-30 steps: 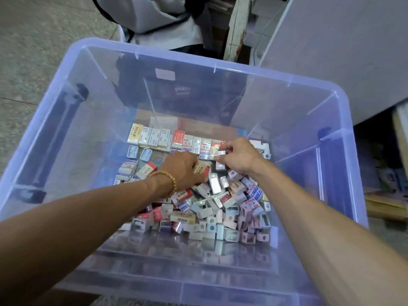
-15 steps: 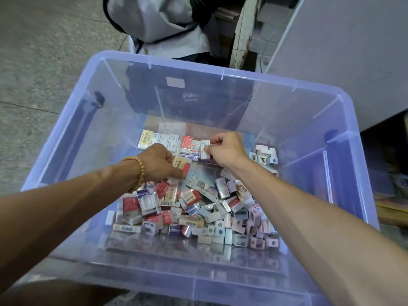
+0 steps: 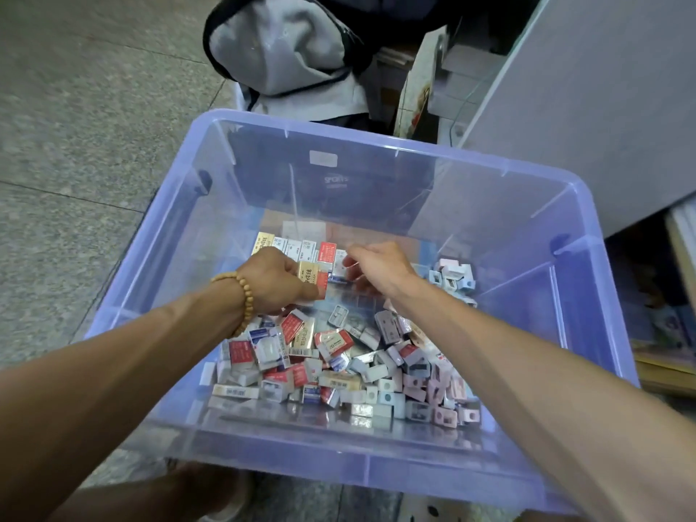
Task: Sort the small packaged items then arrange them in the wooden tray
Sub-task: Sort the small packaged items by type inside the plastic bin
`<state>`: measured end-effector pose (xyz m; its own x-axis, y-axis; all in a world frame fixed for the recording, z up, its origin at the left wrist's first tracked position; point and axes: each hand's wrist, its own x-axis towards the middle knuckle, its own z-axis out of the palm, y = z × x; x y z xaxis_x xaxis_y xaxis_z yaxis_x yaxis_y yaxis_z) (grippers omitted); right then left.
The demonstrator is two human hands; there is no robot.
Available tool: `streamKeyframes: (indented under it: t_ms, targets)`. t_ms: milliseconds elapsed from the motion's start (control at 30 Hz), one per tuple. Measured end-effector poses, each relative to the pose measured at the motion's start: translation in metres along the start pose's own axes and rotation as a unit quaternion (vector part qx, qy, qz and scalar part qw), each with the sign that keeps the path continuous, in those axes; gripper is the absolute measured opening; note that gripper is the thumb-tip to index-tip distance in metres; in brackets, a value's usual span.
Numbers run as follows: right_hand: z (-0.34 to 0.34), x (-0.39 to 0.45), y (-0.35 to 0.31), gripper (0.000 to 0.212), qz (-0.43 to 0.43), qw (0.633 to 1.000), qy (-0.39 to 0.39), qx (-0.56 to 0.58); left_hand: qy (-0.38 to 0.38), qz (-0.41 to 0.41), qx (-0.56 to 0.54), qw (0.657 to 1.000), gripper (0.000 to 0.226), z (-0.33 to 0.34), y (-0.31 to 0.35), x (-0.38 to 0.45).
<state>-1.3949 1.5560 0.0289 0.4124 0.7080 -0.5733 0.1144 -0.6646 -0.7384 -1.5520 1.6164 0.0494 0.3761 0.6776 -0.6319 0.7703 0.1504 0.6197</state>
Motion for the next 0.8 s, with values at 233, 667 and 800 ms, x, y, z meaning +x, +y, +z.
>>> streamKeyframes:
  t_ms: [233,667,800]
  targets:
    - [-0.012,-0.039,-0.008,0.015,-0.01,0.987,-0.141,0.078,-0.019,0.066,-0.012,0.998,0.021,-0.001,0.011,-0.012]
    - [-0.004,0.03,0.023,0.027,0.063,0.997,0.048,0.007,0.034,-0.028,-0.056,0.997,0.012,-0.001,0.007,0.012]
    - [-0.006,0.03,0.03,0.028,0.006,0.978,0.129,-0.167,0.047,-0.038,-0.093,0.994,0.014,0.001,0.007,0.016]
